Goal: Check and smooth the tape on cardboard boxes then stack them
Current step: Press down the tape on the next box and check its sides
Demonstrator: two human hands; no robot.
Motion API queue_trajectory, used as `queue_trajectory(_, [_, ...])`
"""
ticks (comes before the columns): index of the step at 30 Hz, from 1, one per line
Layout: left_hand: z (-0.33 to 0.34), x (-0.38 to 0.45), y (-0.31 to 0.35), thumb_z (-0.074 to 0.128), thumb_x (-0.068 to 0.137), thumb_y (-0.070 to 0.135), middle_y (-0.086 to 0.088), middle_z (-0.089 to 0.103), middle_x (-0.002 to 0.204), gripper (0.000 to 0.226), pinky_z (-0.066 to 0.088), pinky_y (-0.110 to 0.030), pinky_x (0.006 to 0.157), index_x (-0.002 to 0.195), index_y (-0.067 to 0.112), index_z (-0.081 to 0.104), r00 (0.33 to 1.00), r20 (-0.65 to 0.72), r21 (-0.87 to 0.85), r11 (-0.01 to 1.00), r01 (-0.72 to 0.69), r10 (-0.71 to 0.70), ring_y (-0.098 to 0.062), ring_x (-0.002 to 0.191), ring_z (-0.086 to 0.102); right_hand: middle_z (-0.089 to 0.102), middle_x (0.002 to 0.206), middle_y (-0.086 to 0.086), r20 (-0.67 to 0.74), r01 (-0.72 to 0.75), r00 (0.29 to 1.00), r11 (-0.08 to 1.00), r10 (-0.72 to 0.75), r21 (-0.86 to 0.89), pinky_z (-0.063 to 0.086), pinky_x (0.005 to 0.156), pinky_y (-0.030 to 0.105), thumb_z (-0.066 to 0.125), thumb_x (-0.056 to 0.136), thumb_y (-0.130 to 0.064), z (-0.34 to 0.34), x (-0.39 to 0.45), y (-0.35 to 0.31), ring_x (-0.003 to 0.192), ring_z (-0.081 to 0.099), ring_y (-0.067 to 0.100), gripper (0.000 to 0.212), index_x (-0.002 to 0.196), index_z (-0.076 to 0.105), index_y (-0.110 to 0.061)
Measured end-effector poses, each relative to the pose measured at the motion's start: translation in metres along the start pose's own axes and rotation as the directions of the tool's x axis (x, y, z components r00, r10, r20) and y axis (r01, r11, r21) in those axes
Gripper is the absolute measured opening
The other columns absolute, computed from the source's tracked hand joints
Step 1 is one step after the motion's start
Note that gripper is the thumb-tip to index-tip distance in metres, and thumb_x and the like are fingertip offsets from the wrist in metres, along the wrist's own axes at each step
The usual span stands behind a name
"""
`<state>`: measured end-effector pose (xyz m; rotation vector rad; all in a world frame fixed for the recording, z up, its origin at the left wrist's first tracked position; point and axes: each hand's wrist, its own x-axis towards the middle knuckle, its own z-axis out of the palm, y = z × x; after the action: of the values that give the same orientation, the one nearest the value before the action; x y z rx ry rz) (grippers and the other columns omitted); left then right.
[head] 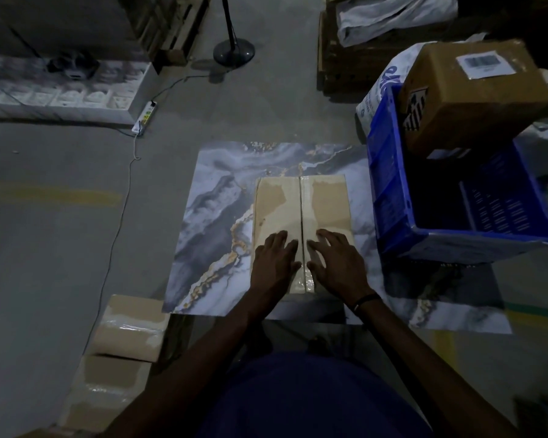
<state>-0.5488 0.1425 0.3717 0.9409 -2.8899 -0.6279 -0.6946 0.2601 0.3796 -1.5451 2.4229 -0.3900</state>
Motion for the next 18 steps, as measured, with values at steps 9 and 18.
queue_trajectory(9, [0.005,-0.066,-0.019,0.050,0.100,0.050,-0.005,0.042,0.158,0.052,0.042,-0.058,0.105,0.146,0.025,0.053,0.998,-0.059,-0.034,0.999,-0.010,0.008,-0.026,0.145,0.038,0.046,0.155,-0.002,0.009,0.011,1.000,0.999,-0.011,0.033,0.040,0.112,0.042,0.065,0.089,-0.054,0.006,-0.044,0.030,0.142,0.039,0.017,0.054,0.138,0.060,-0.031])
queue_trajectory(18, [0.022,-0.085,-0.032,0.082,0.082,0.004,-0.014,0.046,0.155,0.067,0.046,-0.034,0.109,0.144,0.014,0.057,0.990,-0.121,-0.154,0.984,-0.094,0.075,-0.028,0.143,0.043,0.047,0.153,0.003,-0.076,0.130,0.991,0.955,-0.114,0.267,0.034,0.116,0.026,0.078,0.085,-0.020,0.017,-0.070,0.050,0.143,0.039,0.017,0.055,0.138,0.062,-0.021])
